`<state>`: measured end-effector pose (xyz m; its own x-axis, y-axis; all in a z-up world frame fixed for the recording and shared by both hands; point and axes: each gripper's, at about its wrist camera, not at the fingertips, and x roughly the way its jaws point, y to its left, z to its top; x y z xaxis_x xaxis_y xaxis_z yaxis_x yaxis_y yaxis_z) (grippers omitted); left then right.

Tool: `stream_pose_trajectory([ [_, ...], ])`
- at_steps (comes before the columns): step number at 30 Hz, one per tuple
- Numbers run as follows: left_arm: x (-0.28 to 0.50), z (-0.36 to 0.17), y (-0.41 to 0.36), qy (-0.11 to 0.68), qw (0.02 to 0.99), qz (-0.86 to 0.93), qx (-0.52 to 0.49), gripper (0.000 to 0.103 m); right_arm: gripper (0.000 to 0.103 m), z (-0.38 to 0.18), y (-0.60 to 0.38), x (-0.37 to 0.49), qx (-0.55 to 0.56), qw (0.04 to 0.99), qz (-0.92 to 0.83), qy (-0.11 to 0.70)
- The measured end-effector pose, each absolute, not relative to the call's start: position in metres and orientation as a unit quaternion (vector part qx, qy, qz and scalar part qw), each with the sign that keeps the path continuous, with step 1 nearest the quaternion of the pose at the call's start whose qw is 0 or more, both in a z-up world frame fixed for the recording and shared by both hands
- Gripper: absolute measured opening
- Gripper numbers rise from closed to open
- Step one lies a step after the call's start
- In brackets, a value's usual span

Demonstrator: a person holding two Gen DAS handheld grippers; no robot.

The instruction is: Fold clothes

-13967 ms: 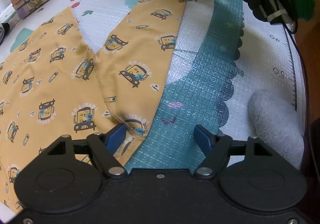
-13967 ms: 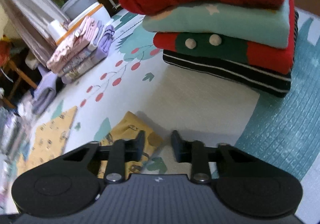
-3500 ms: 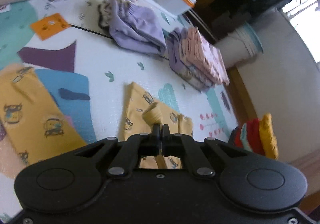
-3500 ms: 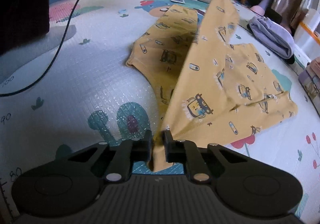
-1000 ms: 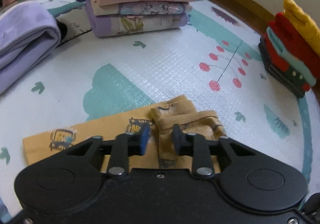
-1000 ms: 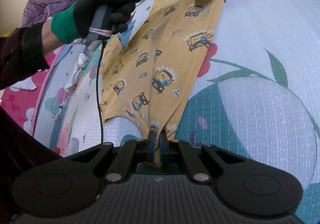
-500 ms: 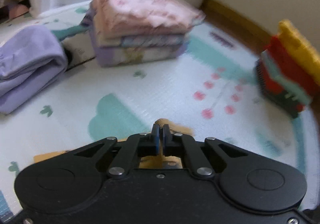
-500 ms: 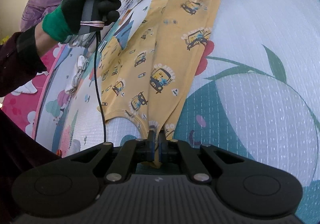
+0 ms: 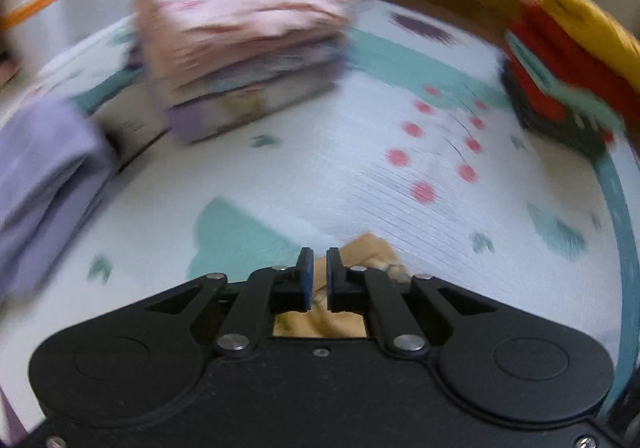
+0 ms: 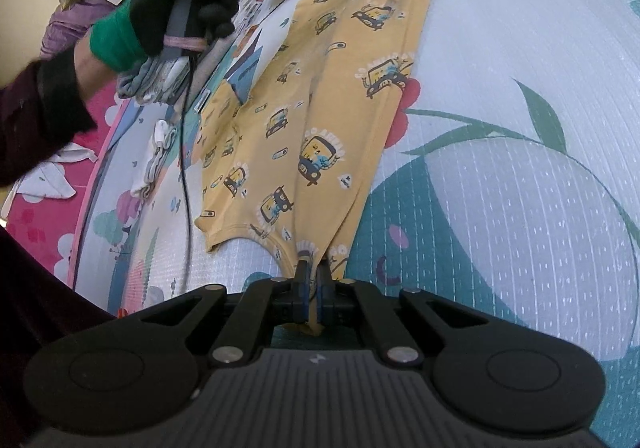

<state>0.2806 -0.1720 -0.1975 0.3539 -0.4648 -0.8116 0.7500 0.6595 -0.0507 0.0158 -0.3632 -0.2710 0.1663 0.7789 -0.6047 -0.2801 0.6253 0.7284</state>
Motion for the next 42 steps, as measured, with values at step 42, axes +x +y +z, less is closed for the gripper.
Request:
stream_pose_trajectory([
  [42, 0.274, -0.224, -0.228, 0.355, 0.723, -0.465, 0.368, 0.015, 0.001, -0.274, -0.362, 0.015, 0.241, 0.724, 0.366, 0.533],
])
